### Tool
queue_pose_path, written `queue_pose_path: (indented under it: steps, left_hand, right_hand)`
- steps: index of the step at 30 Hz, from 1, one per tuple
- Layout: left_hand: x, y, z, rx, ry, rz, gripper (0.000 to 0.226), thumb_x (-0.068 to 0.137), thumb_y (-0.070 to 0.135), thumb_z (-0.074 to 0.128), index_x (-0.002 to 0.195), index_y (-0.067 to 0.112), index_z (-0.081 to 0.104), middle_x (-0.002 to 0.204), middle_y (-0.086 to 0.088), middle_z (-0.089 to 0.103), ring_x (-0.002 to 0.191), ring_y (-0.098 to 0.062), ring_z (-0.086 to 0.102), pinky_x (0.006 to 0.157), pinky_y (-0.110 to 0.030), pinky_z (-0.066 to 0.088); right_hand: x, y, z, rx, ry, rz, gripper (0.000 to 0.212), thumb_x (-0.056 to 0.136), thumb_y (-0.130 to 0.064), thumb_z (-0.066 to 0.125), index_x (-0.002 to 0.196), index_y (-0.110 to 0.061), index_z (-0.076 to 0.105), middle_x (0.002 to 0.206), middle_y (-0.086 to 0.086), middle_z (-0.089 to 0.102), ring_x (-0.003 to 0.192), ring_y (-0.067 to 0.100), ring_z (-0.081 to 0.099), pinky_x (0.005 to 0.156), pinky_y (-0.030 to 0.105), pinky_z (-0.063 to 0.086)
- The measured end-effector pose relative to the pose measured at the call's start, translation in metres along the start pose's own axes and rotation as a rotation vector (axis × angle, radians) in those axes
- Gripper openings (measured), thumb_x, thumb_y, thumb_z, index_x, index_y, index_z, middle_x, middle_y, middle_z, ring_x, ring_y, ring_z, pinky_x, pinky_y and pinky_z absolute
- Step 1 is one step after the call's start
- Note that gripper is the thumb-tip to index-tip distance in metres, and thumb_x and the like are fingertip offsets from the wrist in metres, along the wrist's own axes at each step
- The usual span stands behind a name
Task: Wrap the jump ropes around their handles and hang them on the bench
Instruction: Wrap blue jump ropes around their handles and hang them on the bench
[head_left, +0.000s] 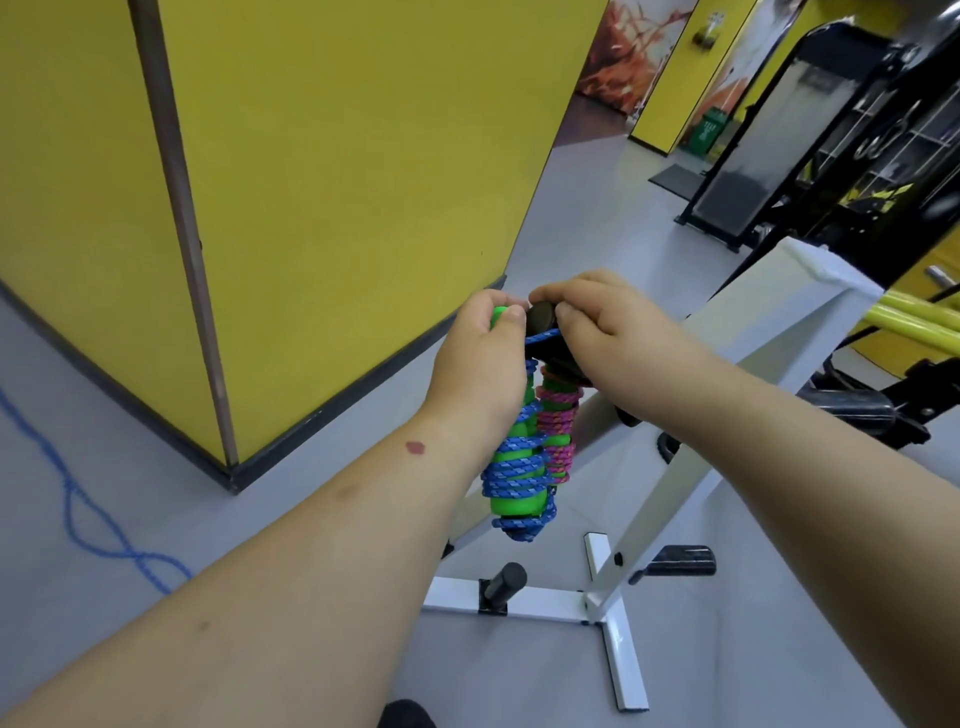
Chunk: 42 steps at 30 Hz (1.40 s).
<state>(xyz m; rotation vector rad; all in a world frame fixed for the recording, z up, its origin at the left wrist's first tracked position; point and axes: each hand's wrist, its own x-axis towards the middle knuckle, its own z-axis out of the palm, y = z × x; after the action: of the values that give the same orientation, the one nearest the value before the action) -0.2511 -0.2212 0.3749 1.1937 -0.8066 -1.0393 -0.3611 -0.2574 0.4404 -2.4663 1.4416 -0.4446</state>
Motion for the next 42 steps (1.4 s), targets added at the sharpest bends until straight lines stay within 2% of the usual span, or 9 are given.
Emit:
queue_pose_path:
  steps: [6,10,14,20,25,29,33,38,42]
  left_hand:
    - [-0.004,-0.007,0.0,0.016,-0.05,-0.092,0.026,0.094,0.04,0.045,0.099,0.021,0.063,0.105,-0.013,0.071,0.099,-0.035,0.068,0.092,-0.054,0.056]
    - [-0.028,-0.034,0.017,-0.005,-0.156,-0.179,0.026,0.1,0.035,0.041,0.101,0.021,0.063,0.1,-0.016,0.07,0.083,-0.035,0.068,0.067,-0.045,0.058]
    - [-0.028,-0.038,0.031,-0.012,-0.037,-0.088,0.022,0.097,0.042,0.043,0.105,0.034,0.062,0.109,-0.009,0.071,0.104,-0.033,0.069,0.092,-0.058,0.056]
    - [-0.025,-0.042,0.024,-0.015,-0.07,-0.097,0.025,0.094,0.044,0.048,0.105,0.036,0.069,0.107,-0.002,0.076,0.107,-0.028,0.071,0.099,-0.058,0.055]
    - [-0.026,-0.05,0.024,-0.043,-0.08,-0.101,0.019,0.102,0.024,0.053,0.109,0.022,0.071,0.103,-0.001,0.077,0.095,-0.019,0.073,0.083,-0.04,0.057]
    - [-0.029,-0.048,0.023,-0.015,-0.093,-0.095,0.017,0.101,0.022,0.055,0.109,0.021,0.07,0.1,0.001,0.076,0.091,-0.016,0.071,0.081,-0.036,0.054]
    - [-0.035,-0.046,0.025,0.061,-0.076,-0.062,0.02,0.092,0.033,0.056,0.104,0.029,0.071,0.104,0.005,0.076,0.104,-0.019,0.071,0.095,-0.043,0.056]
    - [-0.043,-0.049,0.024,0.147,-0.094,0.023,0.017,0.102,0.029,0.055,0.113,0.034,0.067,0.121,0.002,0.068,0.108,-0.013,0.066,0.093,-0.034,0.053]
    - [-0.047,-0.043,0.02,0.169,-0.071,0.025,0.034,0.092,0.032,0.053,0.097,0.063,0.064,0.124,0.01,0.064,0.116,-0.007,0.062,0.099,-0.036,0.051]
  right_hand:
    - [-0.008,0.013,-0.02,-0.162,-0.163,-0.085,0.028,0.105,-0.031,0.043,0.125,-0.022,0.062,0.122,-0.001,0.054,0.112,0.014,0.051,0.087,0.023,0.033]
    - [-0.015,0.021,-0.024,-0.235,-0.23,-0.087,0.036,0.101,-0.034,0.053,0.135,-0.024,0.051,0.12,-0.003,0.052,0.107,0.014,0.049,0.084,0.025,0.033]
    - [-0.014,0.025,-0.025,-0.38,-0.228,-0.098,0.031,0.098,-0.042,0.056,0.122,-0.023,0.055,0.108,-0.002,0.053,0.102,0.021,0.054,0.082,0.034,0.04]
    - [-0.026,0.031,-0.029,-0.763,-0.11,-0.114,0.042,0.091,-0.056,0.057,0.106,-0.018,0.063,0.096,0.003,0.057,0.107,0.028,0.053,0.089,0.045,0.05]
    - [-0.036,0.033,-0.024,-0.737,0.025,-0.123,0.035,0.085,-0.048,0.063,0.092,-0.015,0.068,0.083,0.003,0.056,0.097,0.03,0.054,0.084,0.044,0.05]
    - [-0.045,0.038,-0.017,-0.672,0.103,-0.141,0.029,0.083,-0.039,0.065,0.093,-0.012,0.069,0.092,0.006,0.064,0.11,0.033,0.055,0.093,0.046,0.046]
    - [-0.055,0.047,-0.01,-0.568,0.18,-0.196,0.028,0.082,-0.028,0.067,0.102,-0.009,0.068,0.106,0.006,0.066,0.116,0.032,0.054,0.101,0.042,0.041]
    - [-0.063,0.055,-0.006,-0.466,0.222,-0.252,0.029,0.084,-0.014,0.064,0.111,-0.006,0.065,0.114,0.007,0.064,0.113,0.032,0.055,0.101,0.04,0.041]
    - [-0.07,0.057,-0.004,-0.394,0.243,-0.274,0.039,0.083,-0.005,0.061,0.122,-0.007,0.061,0.115,0.007,0.064,0.112,0.031,0.055,0.101,0.04,0.041]
